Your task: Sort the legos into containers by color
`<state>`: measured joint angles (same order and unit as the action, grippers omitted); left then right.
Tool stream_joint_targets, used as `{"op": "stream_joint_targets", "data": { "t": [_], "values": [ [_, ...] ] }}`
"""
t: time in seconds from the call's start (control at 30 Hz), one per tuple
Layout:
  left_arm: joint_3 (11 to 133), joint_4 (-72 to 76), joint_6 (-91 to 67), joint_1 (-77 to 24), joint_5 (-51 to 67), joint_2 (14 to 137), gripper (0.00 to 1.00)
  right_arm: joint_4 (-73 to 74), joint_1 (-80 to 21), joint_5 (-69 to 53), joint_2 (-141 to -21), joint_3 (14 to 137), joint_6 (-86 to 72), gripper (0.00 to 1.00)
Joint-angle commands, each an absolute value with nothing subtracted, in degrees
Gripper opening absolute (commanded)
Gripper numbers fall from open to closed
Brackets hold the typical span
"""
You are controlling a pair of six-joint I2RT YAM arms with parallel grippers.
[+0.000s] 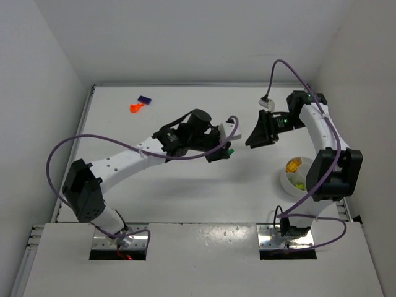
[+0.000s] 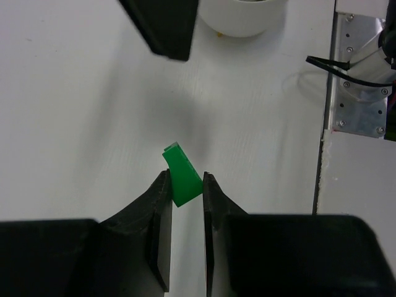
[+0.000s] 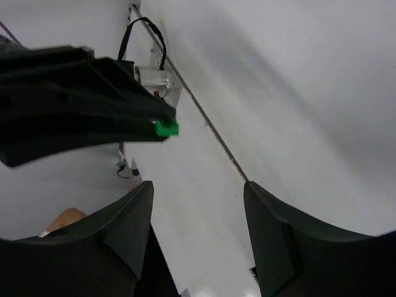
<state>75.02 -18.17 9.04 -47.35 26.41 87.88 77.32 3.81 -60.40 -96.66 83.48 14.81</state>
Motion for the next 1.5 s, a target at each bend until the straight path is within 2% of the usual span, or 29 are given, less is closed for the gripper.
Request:
{"op": "stream_joint_targets", "data": {
  "t": [0.0,0.27,0.4,0.77,0.83,0.97,1.3,1.37,1.4,1.47],
  "values": [
    [78.0,-19.6,11.9,-52.0,20.1,89.9,0.0,80.0,2.7,-64.8,-96.9,82.3,14.2,0.62],
    [80.6,-19.6,12.8,-55.5,16.7,91.8,0.0,78.8,-1.0,-65.4,-97.5,80.7,13.7,0.62],
    [81.1,-19.6,12.8,-55.5,15.5,92.4,0.0,77.5,-2.2,-64.9,-97.5,78.7,12.5,0.52],
    [82.2,-19.6,12.8,-55.5,16.0,92.9,0.0,75.7,-4.6,-64.3,-98.5,77.1,11.1,0.51],
    [82.2,-19.6,12.8,-55.5,16.0,92.9,0.0,75.7,-5.1,-64.3,-98.5,77.1,11.1,0.47],
    [82.2,-19.6,12.3,-55.5,16.0,92.9,0.0,75.7,-5.1,-64.3,-98.5,77.1,11.1,0.33],
    [81.7,-19.6,12.3,-55.5,16.6,92.4,0.0,75.7,-5.6,-64.3,-99.1,77.1,11.1,0.08],
    [81.7,-19.6,12.3,-55.5,16.6,92.4,0.0,75.7,-5.6,-64.3,-99.1,77.6,11.1,0.08],
    [81.7,-19.6,12.3,-55.5,16.6,92.4,0.0,75.7,-5.6,-63.8,-99.1,77.6,11.1,0.19],
    [81.7,-19.6,12.3,-55.5,17.1,92.4,0.0,75.7,-5.6,-62.7,-99.1,77.6,10.3,0.32]
  ]
}}
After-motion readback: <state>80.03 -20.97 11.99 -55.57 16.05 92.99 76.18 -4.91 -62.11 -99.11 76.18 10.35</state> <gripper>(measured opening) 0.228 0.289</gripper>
